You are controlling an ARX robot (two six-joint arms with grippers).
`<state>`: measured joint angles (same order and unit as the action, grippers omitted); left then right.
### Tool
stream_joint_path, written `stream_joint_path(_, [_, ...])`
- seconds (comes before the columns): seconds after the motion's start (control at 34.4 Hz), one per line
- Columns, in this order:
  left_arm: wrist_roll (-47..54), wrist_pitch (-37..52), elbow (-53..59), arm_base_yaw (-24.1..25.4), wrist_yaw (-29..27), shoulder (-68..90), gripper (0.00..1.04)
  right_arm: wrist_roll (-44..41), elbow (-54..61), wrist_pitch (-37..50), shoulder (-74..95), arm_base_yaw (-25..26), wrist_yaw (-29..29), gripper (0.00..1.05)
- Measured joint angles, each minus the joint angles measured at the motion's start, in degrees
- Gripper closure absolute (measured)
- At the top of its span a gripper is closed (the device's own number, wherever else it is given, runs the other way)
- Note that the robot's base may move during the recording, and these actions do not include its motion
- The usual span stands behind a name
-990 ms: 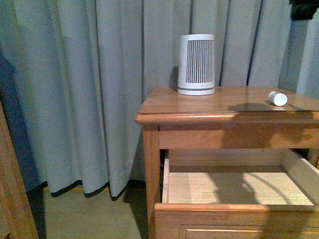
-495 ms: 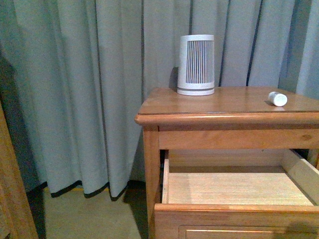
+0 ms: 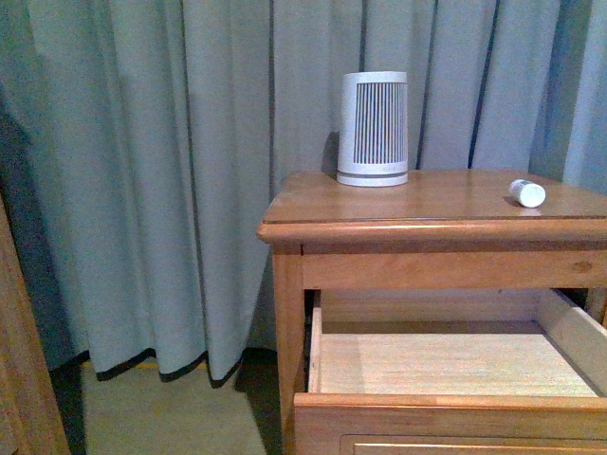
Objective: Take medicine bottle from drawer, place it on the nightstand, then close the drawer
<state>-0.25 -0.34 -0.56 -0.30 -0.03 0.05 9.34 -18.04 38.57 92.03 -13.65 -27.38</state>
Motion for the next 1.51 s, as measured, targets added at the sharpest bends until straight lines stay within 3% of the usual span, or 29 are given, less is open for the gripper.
stream_joint_path(0.15, [0.0, 0.0, 0.0, 0.0, 0.0, 0.0, 0.07, -2.6, -7.4, 8.1, 12.2, 1.6, 1.9, 0.07])
stream_joint_path(0.49, [0.0, 0.0, 0.0, 0.0, 0.0, 0.0, 0.07, -7.7, -26.2, 10.1, 28.0, 4.8, 2.5, 0.07])
stream_joint_path(0.84, [0.0, 0.0, 0.0, 0.0, 0.0, 0.0, 0.07, -13.5, -53.0, -0.3, 39.2, 8.5, 1.9, 0.07])
stream_joint_path(1.19, [0.0, 0.0, 0.0, 0.0, 0.0, 0.0, 0.07, -12.9, -54.7, -3.8, 39.6, 8.9, 2.4, 0.07])
stream_joint_path(1.51, [0.0, 0.0, 0.0, 0.0, 0.0, 0.0, 0.07, -4.5, -39.9, -8.6, 21.1, 7.1, 1.7, 0.07])
